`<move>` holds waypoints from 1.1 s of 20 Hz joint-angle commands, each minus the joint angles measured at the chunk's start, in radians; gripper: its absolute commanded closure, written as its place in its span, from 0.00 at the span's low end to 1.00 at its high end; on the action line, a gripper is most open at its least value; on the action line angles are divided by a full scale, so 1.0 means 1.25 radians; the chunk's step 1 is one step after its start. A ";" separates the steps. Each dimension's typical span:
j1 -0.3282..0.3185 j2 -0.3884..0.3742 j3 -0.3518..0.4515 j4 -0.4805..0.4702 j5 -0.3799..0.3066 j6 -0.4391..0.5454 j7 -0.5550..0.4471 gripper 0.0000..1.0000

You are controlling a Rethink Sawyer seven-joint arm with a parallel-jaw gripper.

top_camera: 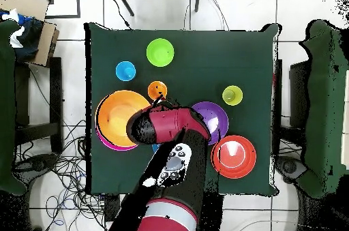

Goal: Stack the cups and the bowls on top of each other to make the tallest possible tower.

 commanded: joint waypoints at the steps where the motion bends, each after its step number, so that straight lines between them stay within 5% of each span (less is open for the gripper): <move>1: 0.011 0.040 0.096 -0.008 -0.034 0.002 -0.013 0.00; 22: 0.069 0.141 0.042 -0.100 -0.002 -0.046 0.056 0.00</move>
